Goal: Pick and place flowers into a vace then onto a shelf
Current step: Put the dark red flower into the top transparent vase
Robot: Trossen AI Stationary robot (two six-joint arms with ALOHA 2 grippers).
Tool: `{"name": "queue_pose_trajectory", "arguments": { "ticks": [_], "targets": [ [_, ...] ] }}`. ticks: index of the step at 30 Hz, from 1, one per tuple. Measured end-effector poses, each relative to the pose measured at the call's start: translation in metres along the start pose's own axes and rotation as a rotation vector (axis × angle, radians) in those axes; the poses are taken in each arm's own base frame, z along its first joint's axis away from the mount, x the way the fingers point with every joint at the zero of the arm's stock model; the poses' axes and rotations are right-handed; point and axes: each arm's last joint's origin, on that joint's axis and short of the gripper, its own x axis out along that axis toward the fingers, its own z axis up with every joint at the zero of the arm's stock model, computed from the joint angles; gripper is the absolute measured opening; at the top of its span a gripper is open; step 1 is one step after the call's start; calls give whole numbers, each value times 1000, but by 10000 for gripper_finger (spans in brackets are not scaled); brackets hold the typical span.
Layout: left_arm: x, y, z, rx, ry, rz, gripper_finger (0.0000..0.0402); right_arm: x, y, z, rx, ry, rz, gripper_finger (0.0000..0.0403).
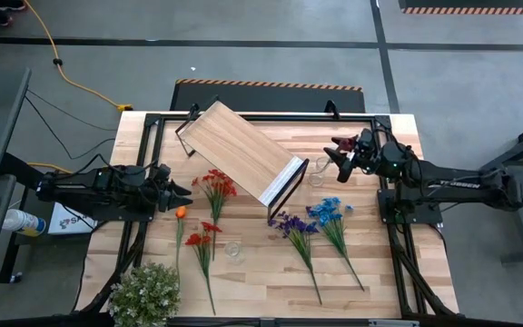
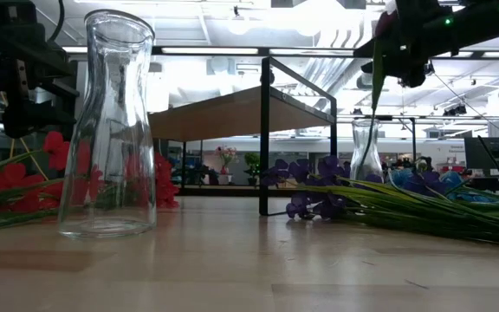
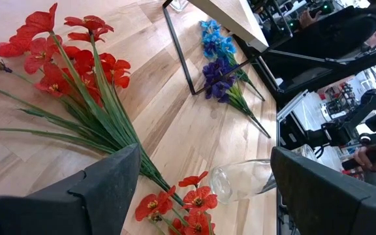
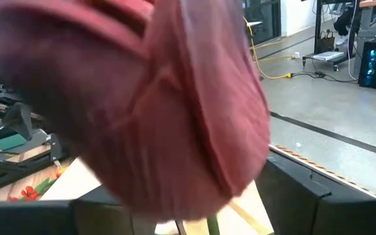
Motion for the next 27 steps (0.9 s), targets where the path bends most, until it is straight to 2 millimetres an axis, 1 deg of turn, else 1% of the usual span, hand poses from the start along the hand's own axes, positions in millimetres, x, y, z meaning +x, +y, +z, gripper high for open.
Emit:
{"name": "queue_pose_trajectory", "arguments": {
  "ticks": [8,16,27],
  "targets": [
    [0,0,0,0,0,0,376,-8,-2,1,12,2,3,240],
    [0,0,0,0,0,0,376,-10,-3,-2,2,39,10,241],
    [0,0,0,0,0,0,376,-13,-3,-2,12,48,19,241]
  ]
}}
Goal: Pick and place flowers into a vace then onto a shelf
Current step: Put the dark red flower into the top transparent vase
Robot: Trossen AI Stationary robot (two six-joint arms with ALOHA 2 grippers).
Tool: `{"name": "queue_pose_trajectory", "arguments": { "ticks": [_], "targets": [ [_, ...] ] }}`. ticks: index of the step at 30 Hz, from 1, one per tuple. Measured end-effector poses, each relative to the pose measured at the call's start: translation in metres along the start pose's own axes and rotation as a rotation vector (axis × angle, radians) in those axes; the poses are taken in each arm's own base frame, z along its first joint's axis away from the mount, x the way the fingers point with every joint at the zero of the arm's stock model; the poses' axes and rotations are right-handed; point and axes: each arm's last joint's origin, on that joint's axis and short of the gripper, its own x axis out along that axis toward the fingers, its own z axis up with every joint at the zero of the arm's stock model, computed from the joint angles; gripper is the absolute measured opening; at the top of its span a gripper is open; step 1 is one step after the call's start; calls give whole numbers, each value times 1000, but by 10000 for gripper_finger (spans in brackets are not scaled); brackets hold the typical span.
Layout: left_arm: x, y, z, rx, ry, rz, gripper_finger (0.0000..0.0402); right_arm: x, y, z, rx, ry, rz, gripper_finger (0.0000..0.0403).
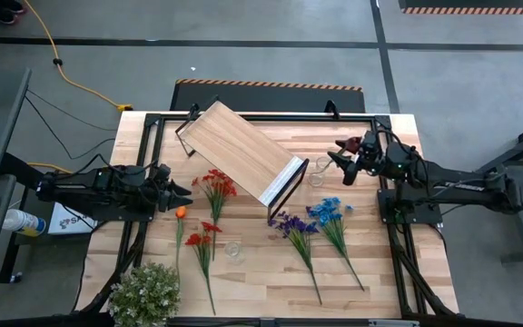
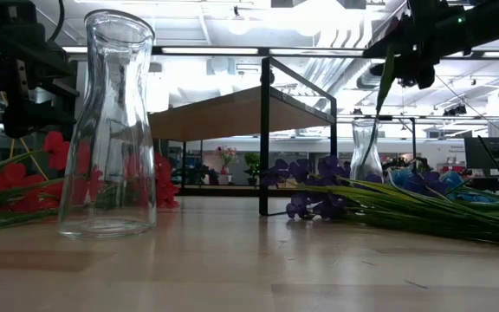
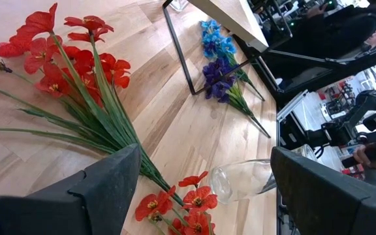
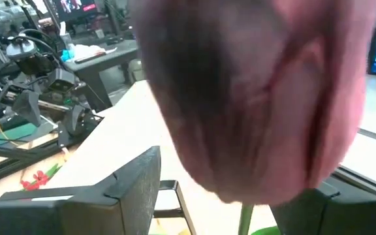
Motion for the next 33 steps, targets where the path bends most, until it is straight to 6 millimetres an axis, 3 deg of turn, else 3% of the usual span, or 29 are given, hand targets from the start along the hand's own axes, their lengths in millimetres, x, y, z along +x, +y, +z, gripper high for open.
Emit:
{"name": "queue_pose_trajectory", "arguments": {
  "ticks": [33],
  "targets": [
    [0,2,-1,0,15,19,376,-27,-7,0,47,4,12,241]
  ]
}}
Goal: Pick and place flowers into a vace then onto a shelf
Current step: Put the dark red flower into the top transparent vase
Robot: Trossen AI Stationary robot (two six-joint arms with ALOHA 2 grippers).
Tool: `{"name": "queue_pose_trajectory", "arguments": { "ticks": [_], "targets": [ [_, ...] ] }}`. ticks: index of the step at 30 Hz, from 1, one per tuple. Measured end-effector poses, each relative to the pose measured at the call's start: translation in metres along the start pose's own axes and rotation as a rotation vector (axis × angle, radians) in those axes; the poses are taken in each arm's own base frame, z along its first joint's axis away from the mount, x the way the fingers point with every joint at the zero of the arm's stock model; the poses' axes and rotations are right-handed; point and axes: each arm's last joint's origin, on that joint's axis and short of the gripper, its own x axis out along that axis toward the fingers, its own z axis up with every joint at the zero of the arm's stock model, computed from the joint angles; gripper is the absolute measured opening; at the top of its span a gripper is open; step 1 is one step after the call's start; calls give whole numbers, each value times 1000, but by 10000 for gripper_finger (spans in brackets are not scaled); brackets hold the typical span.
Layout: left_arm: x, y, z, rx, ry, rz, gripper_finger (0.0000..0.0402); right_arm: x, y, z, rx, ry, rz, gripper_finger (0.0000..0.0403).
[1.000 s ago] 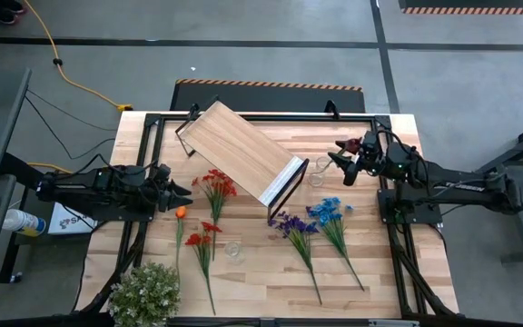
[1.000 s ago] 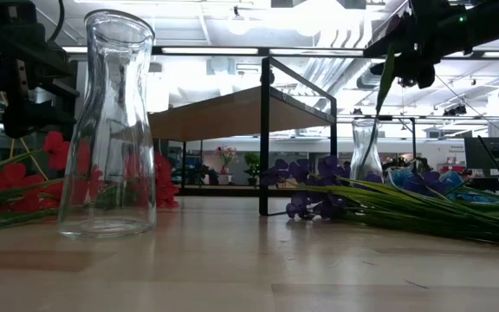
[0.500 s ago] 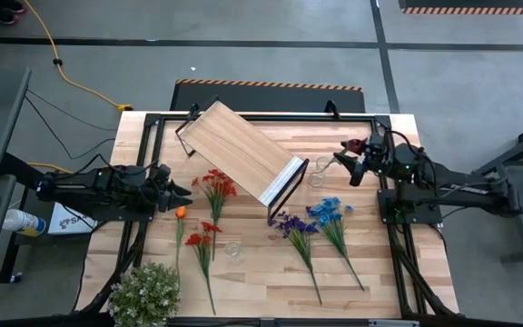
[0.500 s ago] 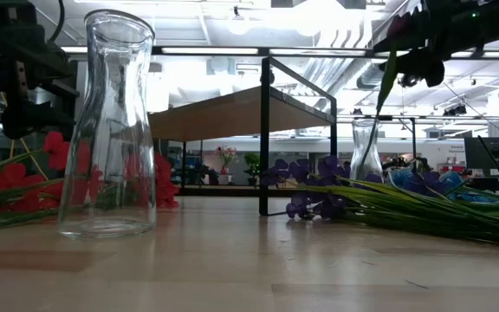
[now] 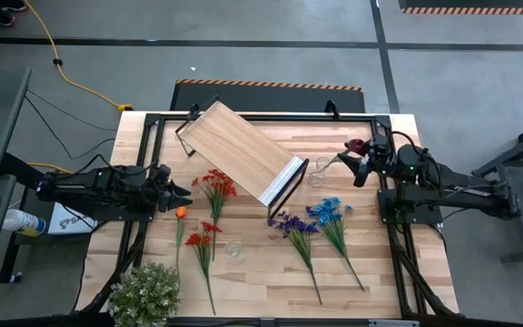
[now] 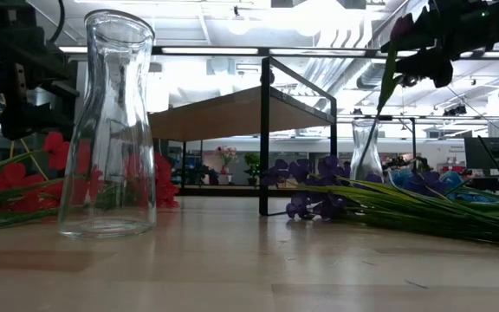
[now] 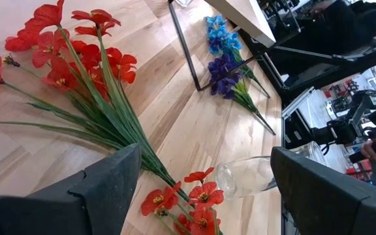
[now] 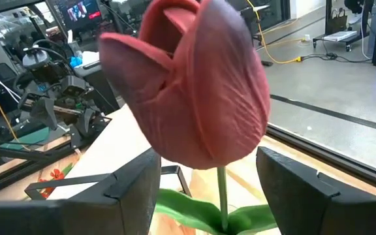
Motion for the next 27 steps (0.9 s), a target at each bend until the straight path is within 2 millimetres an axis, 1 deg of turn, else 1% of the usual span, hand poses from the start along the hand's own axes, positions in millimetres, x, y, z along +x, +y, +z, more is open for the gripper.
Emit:
{"name": "queue_pose_trajectory", "arguments": {
  "ticks": [15,27],
  "targets": [
    [0,0,0,0,-1,-1,376,-10,-2,1,6,-18,6,241],
    [0,0,0,0,-1,-1,376,-14,-5,-4,22,25,-4,241]
  ]
}}
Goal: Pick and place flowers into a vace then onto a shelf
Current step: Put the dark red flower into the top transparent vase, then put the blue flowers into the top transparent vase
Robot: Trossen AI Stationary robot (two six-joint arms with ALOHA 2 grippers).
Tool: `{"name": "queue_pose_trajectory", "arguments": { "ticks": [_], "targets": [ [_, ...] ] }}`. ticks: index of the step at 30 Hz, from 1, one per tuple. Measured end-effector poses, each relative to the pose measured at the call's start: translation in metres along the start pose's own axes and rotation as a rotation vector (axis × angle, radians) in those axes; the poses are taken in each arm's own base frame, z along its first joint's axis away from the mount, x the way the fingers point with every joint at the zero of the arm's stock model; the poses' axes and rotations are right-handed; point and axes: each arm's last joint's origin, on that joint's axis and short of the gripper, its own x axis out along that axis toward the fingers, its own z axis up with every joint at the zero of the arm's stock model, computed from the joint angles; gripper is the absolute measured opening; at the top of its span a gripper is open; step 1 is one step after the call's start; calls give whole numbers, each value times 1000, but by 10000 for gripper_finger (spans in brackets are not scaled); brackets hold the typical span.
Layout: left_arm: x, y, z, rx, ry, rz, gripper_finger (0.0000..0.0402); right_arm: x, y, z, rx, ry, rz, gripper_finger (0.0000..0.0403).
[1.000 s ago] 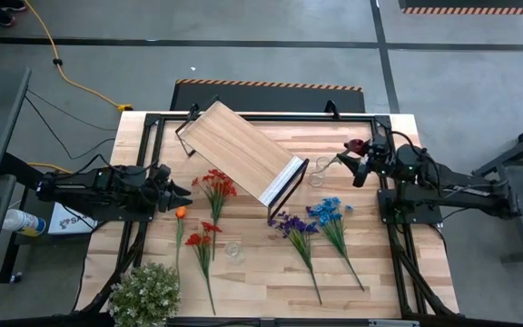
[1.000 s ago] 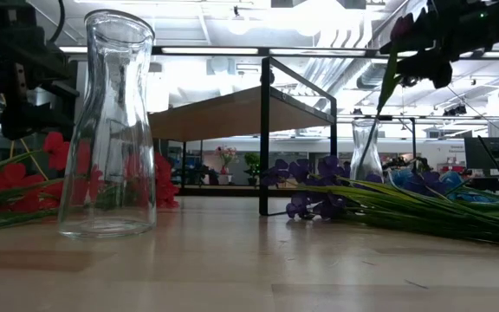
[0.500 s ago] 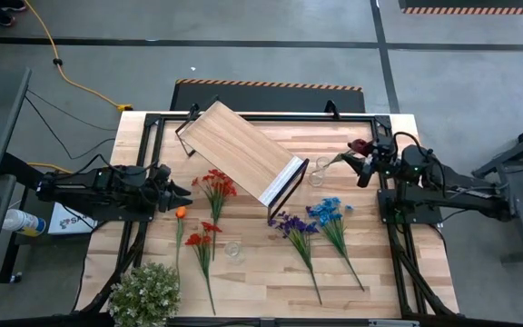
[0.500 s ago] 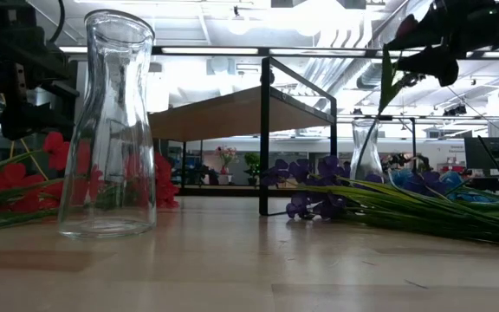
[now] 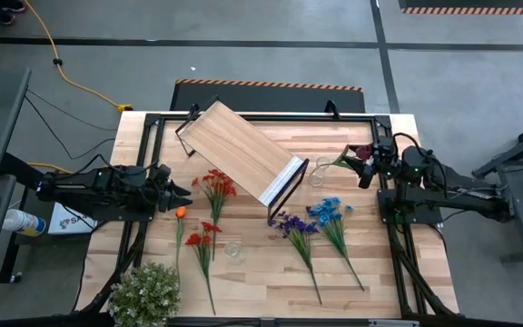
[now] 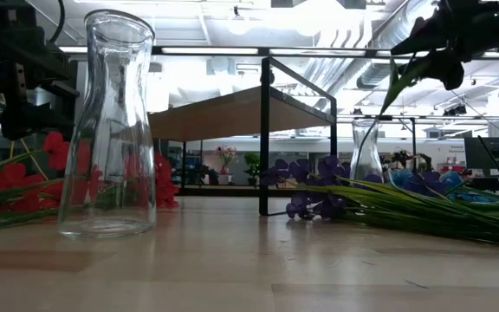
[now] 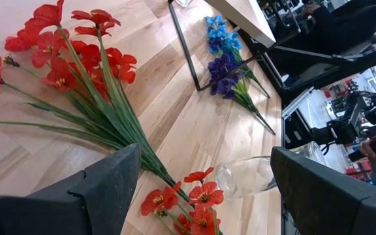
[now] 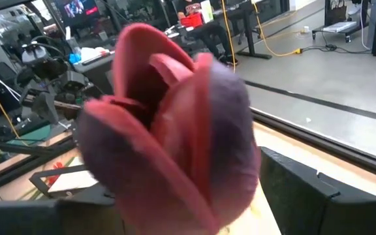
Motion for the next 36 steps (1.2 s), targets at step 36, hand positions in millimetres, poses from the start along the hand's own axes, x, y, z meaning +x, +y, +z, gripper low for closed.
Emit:
{"name": "queue_pose_trajectory", "arguments": {
  "ticks": [36],
  "targets": [
    [0,0,0,0,-1,-1,376,-72,13,38,420,545,242,240]
  ]
}}
